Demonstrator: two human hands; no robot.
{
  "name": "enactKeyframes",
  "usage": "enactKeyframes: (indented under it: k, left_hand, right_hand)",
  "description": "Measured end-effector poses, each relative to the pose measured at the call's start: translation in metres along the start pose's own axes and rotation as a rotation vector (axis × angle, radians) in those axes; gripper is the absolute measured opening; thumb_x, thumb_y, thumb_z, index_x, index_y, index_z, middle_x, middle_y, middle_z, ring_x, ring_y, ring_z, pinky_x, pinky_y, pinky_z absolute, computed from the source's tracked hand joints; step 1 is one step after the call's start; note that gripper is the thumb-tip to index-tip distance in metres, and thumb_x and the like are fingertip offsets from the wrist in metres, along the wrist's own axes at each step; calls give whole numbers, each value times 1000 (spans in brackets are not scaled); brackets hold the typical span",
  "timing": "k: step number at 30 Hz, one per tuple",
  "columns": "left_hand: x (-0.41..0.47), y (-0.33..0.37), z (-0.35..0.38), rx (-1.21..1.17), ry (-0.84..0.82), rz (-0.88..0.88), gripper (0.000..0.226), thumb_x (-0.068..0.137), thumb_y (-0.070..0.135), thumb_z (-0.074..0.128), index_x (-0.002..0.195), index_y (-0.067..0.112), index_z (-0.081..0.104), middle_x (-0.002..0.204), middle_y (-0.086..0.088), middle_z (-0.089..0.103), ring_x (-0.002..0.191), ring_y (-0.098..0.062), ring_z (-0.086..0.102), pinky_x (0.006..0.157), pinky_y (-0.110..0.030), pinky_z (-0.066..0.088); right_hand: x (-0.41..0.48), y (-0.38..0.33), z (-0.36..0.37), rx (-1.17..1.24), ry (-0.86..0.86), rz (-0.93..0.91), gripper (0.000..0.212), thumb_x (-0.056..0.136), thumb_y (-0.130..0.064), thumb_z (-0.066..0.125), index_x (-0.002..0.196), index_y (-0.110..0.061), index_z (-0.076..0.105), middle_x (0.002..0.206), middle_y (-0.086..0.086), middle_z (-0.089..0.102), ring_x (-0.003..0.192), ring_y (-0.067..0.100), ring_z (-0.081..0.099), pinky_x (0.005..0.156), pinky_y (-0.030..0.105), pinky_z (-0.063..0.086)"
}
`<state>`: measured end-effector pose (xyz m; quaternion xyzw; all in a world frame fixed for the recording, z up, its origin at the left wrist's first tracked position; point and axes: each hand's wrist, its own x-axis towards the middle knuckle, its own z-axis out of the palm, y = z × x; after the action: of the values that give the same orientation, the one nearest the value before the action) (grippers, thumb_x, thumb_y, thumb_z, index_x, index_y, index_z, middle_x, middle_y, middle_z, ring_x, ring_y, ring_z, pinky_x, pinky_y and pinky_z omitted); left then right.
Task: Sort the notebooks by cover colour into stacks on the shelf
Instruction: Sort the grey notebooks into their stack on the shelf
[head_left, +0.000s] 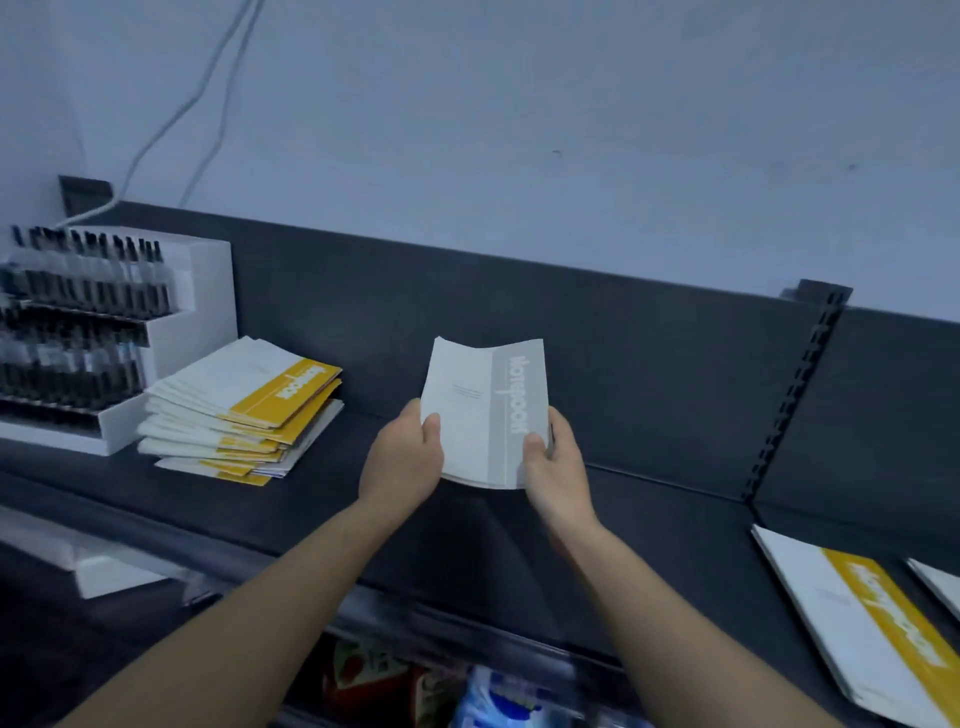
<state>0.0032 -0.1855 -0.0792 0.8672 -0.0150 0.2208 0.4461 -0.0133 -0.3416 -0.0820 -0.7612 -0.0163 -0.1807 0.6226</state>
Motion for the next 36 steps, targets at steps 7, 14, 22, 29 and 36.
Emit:
enactKeyframes:
  k: [7, 14, 22, 29, 36]
  left_hand:
    - [-57, 56, 51, -36, -25, -29, 29, 101, 25, 32, 113, 9, 54, 106, -6, 63, 95, -22, 56, 81, -38, 48]
    - [-101, 99, 88, -25, -74, 15, 29, 102, 24, 31, 111, 8, 54, 103, -5, 63, 92, -21, 57, 79, -37, 48]
    - [-128, 137, 121, -40, -193, 95, 32, 102, 25, 31, 118, 9, 53, 111, -7, 63, 99, -26, 57, 86, -43, 49]
    - [-162, 179, 157, -93, -305, 137, 30, 103, 25, 31, 118, 13, 53, 112, -2, 63, 97, -21, 57, 83, -36, 48]
    - [-198, 234, 204, -101, -393, 181, 31, 102, 27, 29, 120, 16, 52, 110, -1, 63, 96, -22, 58, 85, -40, 50]
  right_hand:
    - [-21, 12, -90, -106, -7, 6, 36, 98, -12, 37, 128, -29, 47, 107, -20, 61, 104, 8, 59, 89, 26, 46]
    - [-46, 17, -160, -179, 19, 10, 36, 98, -13, 37, 129, -28, 46, 110, -15, 59, 104, 11, 56, 87, 25, 42]
    - [-75, 17, -220, -296, 141, 50, 37, 98, -14, 36, 133, -21, 45, 122, -5, 60, 109, 18, 57, 92, 33, 46]
    - [-108, 13, -284, -345, 220, 72, 30, 97, -13, 37, 124, -18, 49, 111, -3, 62, 99, 19, 58, 79, 30, 43]
    - [-130, 17, -361, -391, 321, 96, 23, 97, -12, 36, 115, -18, 49, 96, -7, 59, 88, 18, 56, 69, 29, 40]
